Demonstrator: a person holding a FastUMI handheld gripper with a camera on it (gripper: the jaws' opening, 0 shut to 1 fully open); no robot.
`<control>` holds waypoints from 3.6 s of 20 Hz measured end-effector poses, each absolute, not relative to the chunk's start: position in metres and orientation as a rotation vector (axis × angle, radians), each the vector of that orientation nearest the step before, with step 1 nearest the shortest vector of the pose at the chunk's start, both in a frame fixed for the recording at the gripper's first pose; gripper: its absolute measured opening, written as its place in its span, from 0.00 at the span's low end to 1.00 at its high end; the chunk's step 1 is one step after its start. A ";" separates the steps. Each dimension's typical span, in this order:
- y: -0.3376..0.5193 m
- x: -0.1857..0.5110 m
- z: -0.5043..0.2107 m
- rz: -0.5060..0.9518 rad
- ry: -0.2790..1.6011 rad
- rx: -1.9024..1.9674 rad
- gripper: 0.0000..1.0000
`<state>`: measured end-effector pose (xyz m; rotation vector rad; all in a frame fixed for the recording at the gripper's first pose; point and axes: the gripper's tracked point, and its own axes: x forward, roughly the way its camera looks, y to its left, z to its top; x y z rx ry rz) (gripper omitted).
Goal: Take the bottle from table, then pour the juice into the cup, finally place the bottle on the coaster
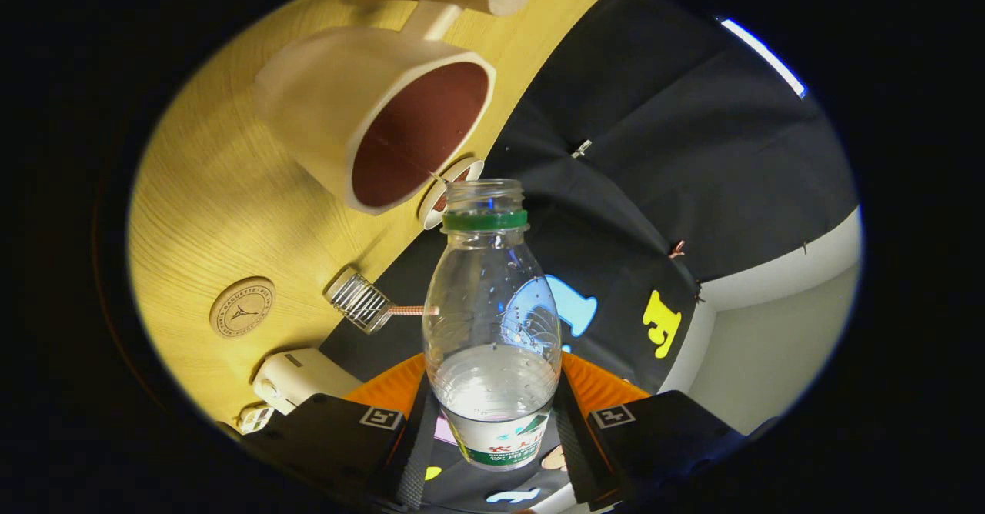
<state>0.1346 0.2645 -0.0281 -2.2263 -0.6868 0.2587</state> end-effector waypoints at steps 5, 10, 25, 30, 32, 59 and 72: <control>0.267 0.135 -0.024 0.244 -0.734 -2.263 0.73; 0.267 0.131 -0.024 0.244 -0.733 -2.261 0.73; 0.220 0.123 -0.020 0.353 -0.362 -1.770 0.73; 0.194 0.126 -0.018 0.375 -0.191 -1.426 0.74; 0.187 0.130 -0.013 0.354 -0.168 -1.315 0.74; 0.157 0.266 -0.101 0.448 0.113 -0.164 0.74; 0.139 0.273 -0.097 0.389 0.121 -0.131 0.79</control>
